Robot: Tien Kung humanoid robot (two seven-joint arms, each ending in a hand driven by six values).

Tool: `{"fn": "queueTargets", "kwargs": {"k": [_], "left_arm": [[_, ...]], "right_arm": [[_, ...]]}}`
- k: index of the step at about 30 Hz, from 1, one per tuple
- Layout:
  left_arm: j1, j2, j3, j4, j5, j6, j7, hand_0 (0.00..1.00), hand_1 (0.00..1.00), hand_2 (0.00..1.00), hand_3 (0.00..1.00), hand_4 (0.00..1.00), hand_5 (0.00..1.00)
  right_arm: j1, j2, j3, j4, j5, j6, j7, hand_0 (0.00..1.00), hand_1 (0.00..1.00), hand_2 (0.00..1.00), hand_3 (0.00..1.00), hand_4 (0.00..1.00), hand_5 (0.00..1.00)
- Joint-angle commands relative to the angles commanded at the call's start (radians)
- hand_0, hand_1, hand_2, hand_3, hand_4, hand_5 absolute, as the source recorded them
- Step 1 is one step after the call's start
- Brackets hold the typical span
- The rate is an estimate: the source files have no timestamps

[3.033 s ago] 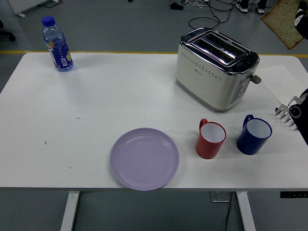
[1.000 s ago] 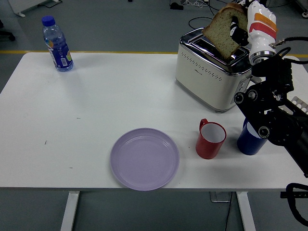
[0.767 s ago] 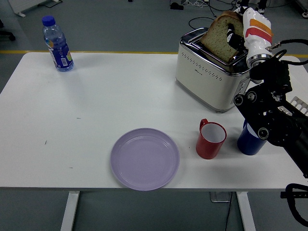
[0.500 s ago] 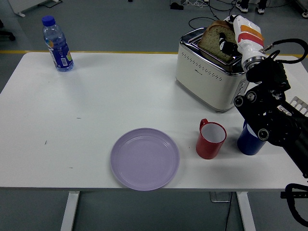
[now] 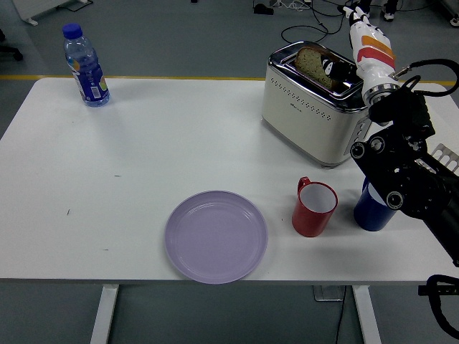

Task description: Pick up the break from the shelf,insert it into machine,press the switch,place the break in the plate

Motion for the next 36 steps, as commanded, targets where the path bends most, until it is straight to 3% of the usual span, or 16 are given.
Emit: {"fn": "queueTargets", "kwargs": {"k": [2,3,8,9,14,15,20,21,23,26,27,36], "left_arm": [[0.001,0.0,0.0,0.0,0.0,-0.001,0.0,0.422,0.51,0.628,0.764,0.594,0.998],[0.001,0.0,0.001,0.0,0.0,-0.001,0.0,0.423,0.51,0.627,0.764,0.594,0.998],[0.003,0.0,-0.001,0.0,0.0,-0.001,0.0,0.423,0.51,0.627,0.764,0.594,0.998],[0.003,0.0,0.0,0.0,-0.001,-0.001,-0.001,0.423,0.509,0.628,0.764,0.594,0.998],[0.005,0.0,-0.001,0.0,-0.003,-0.002,-0.001,0.423,0.509,0.628,0.764,0.594,0.998],[0.006,0.0,-0.002,0.0,-0.002,-0.002,-0.001,0.423,0.511,0.628,0.764,0.594,0.998],[0.011,0.0,-0.004,0.0,0.001,-0.003,0.0,0.423,0.511,0.628,0.764,0.594,0.998],[0.012,0.0,-0.004,0.0,0.001,-0.003,0.0,0.423,0.511,0.629,0.764,0.593,0.998],[0.013,0.0,-0.004,0.0,0.002,-0.003,-0.001,0.423,0.511,0.629,0.764,0.593,0.998],[0.015,0.0,-0.005,0.0,0.005,-0.003,-0.001,0.423,0.511,0.629,0.764,0.593,0.998],[0.015,0.0,-0.006,0.0,0.006,-0.003,-0.001,0.423,0.511,0.629,0.764,0.592,0.998],[0.013,0.0,0.003,0.0,-0.001,-0.004,-0.003,0.423,0.51,0.63,0.765,0.59,0.998]], "right_arm": [[-0.023,-0.018,0.005,0.022,0.015,-0.03,0.0,0.882,0.829,0.979,0.948,0.751,0.07],[-0.039,-0.029,0.008,0.037,0.02,-0.048,-0.003,0.766,0.704,0.85,0.891,0.716,0.108],[-0.107,-0.082,0.027,0.106,0.025,-0.091,-0.023,0.766,0.704,0.85,0.891,0.716,0.108],[-0.124,-0.093,0.033,0.122,0.028,-0.102,-0.025,0.618,0.584,0.664,0.841,0.657,0.148],[-0.218,-0.148,0.067,0.202,0.056,-0.138,-0.03,0.618,0.584,0.664,0.841,0.657,0.148],[-0.237,-0.16,0.071,0.217,0.059,-0.138,-0.031,0.45,0.409,0.444,0.768,0.595,0.216],[-0.32,-0.209,0.082,0.267,0.084,-0.134,-0.03,0.45,0.409,0.444,0.768,0.595,0.216],[-0.339,-0.218,0.083,0.271,0.091,-0.133,-0.028,0.353,0.312,0.383,0.733,0.53,0.194],[-0.359,-0.226,0.081,0.271,0.1,-0.13,-0.025,0.353,0.312,0.383,0.733,0.53,0.194],[-0.378,-0.232,0.066,0.261,0.111,-0.122,-0.02,0.353,0.312,0.383,0.733,0.53,0.194],[-0.38,-0.233,0.063,0.259,0.112,-0.121,-0.019,0.298,0.272,0.351,0.675,0.494,0.185],[-0.38,-0.222,0.019,0.208,0.103,-0.082,-0.024,0.273,0.256,0.338,0.664,0.46,0.162]]}}
